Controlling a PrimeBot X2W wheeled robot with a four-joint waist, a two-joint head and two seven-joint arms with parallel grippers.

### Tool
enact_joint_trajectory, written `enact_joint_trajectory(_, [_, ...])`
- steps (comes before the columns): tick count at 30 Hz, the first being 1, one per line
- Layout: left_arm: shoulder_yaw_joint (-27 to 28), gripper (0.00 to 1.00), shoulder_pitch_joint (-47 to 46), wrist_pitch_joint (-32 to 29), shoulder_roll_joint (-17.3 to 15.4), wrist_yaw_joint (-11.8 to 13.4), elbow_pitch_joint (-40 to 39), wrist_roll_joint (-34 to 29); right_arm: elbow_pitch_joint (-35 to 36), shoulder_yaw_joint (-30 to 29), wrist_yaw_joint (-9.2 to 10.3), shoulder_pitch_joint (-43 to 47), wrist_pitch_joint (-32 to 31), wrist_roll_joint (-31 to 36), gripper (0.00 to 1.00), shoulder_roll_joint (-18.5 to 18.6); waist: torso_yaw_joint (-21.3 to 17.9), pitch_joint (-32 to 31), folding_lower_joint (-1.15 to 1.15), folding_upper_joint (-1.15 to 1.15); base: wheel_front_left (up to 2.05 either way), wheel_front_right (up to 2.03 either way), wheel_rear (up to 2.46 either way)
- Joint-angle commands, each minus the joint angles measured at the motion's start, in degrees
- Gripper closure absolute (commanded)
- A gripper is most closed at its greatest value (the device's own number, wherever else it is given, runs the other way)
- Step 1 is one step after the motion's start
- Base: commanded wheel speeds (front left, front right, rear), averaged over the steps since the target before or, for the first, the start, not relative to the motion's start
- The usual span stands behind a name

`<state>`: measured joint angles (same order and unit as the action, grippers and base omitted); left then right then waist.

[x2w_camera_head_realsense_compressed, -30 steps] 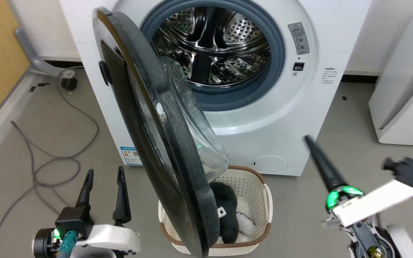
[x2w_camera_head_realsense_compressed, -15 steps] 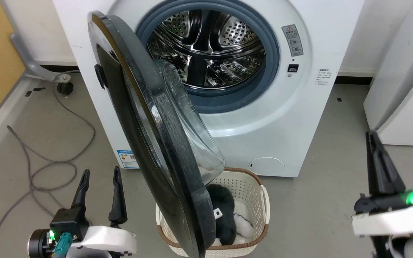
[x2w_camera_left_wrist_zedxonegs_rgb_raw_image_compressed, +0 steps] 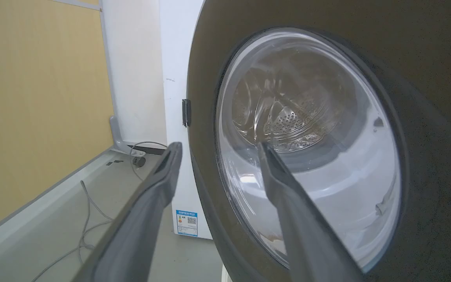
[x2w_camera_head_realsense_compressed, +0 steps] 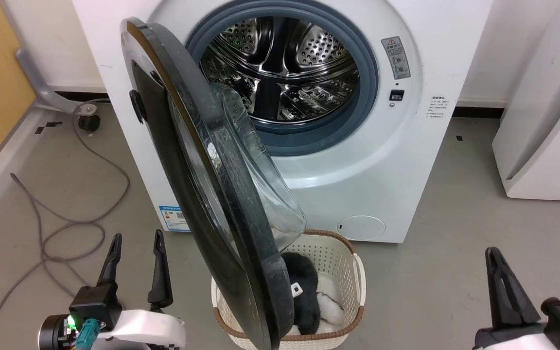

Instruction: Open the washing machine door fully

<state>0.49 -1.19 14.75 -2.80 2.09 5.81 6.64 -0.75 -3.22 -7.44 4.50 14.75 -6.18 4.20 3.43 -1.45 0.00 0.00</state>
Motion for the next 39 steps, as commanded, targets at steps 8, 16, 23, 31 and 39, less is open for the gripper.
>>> enact_joint_trajectory(8, [-0.08,0.00,0.79,0.25,-0.08,0.42,0.14,-0.33,0.56,-0.88,-0.05,1.68,0.24,1.10,0.00,-1.26,-0.26,-0.03,0.00,0.00,0.00,0.00,0.00])
enact_joint_trajectory(16, [-0.13,0.00,0.63,0.25,-0.08,1.21,0.02,0.02,0.28,-0.74,-0.05,1.64,0.25,0.96,0.00,-1.31,-0.11,-0.03,0.00,0.00,0.00,0.00,0.00])
enact_joint_trajectory(23, [0.93,1.00,-0.55,0.25,-0.08,2.19,-2.10,-1.68,0.26,-0.78,-0.05,1.19,0.25,1.25,0.00,-1.32,0.00,0.16,0.00,0.00,0.00,0.00,0.00])
enact_joint_trajectory(31, [0.33,1.00,-5.21,0.25,-0.72,-0.09,-12.80,-5.06,0.71,-0.82,-0.05,0.56,0.25,1.09,0.00,-1.32,0.03,0.85,0.00,0.00,0.00,0.00,0.00])
enact_joint_trajectory(39, [-4.64,1.00,-7.71,0.25,-0.69,-3.40,-22.47,-5.72,0.70,-0.26,-0.05,0.42,0.25,0.74,0.00,-1.32,-0.54,1.12,0.00,0.00,0.00,0.00,0.00])
